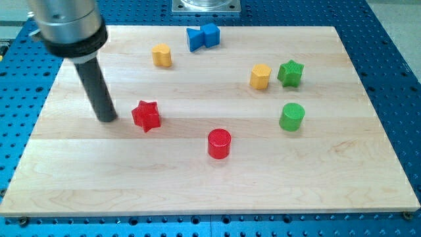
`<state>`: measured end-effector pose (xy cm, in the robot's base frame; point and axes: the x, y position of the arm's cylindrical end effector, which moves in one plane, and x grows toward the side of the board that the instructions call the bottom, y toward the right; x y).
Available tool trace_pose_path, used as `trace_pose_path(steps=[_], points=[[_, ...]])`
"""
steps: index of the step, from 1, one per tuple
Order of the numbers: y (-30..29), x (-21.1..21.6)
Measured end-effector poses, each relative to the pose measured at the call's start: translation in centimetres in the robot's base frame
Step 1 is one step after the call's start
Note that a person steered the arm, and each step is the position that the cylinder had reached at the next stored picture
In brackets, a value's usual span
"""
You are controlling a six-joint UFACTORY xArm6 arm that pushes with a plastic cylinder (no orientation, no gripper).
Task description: Push the red star left above the green circle
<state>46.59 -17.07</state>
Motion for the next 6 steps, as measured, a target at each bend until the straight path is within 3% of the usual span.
trace_pose_path(steps=[2,3,5,6], points=[[16.7,-2.5],[12.3,0.4],[21.8,-2.2],[20.8,1.4]])
